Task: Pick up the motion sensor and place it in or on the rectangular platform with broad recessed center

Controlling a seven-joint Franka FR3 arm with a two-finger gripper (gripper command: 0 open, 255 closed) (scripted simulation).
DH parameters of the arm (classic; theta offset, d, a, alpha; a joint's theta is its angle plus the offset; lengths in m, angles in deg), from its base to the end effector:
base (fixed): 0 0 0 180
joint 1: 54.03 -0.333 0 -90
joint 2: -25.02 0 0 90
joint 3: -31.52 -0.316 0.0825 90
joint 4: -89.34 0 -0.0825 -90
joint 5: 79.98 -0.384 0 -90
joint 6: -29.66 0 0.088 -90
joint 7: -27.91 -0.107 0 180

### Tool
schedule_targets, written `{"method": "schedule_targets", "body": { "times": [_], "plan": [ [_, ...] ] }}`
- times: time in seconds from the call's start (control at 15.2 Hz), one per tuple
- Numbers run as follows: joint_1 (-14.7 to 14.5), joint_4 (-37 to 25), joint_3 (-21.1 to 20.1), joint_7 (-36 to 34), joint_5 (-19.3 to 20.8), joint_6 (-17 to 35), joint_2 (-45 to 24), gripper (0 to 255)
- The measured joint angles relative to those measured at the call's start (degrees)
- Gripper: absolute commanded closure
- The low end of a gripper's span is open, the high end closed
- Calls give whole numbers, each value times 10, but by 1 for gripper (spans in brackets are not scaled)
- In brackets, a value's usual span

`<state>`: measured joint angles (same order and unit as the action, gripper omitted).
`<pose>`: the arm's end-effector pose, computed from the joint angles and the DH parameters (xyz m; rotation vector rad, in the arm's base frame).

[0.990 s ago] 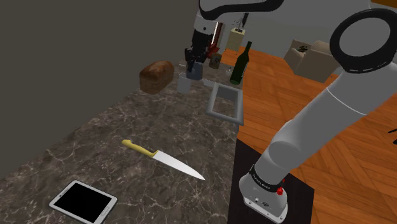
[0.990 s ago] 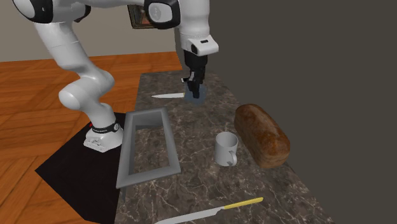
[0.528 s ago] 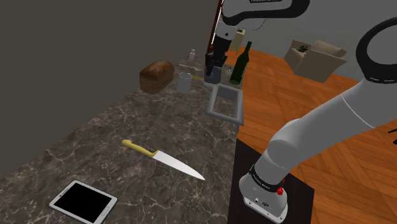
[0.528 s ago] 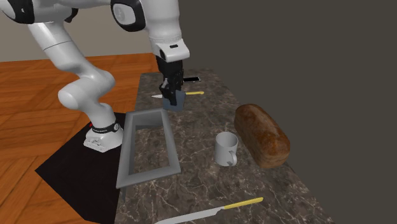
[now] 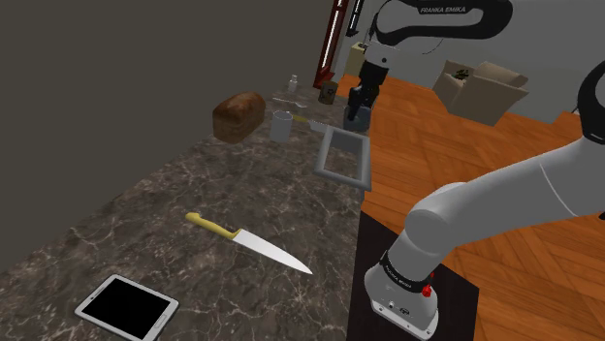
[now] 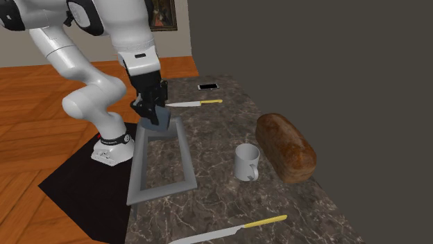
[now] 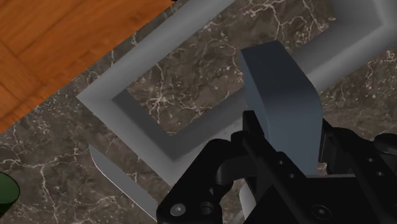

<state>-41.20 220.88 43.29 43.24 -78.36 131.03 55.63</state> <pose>0.3527 -0.1763 0.5438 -3.0625 0.1965 -0.0366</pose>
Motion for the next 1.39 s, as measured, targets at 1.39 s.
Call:
{"method": "schedule_targets", "body": {
  "times": [1.39],
  "plan": [
    [6, 110, 13, 12, 8, 112, -2, 255]
  ]
}}
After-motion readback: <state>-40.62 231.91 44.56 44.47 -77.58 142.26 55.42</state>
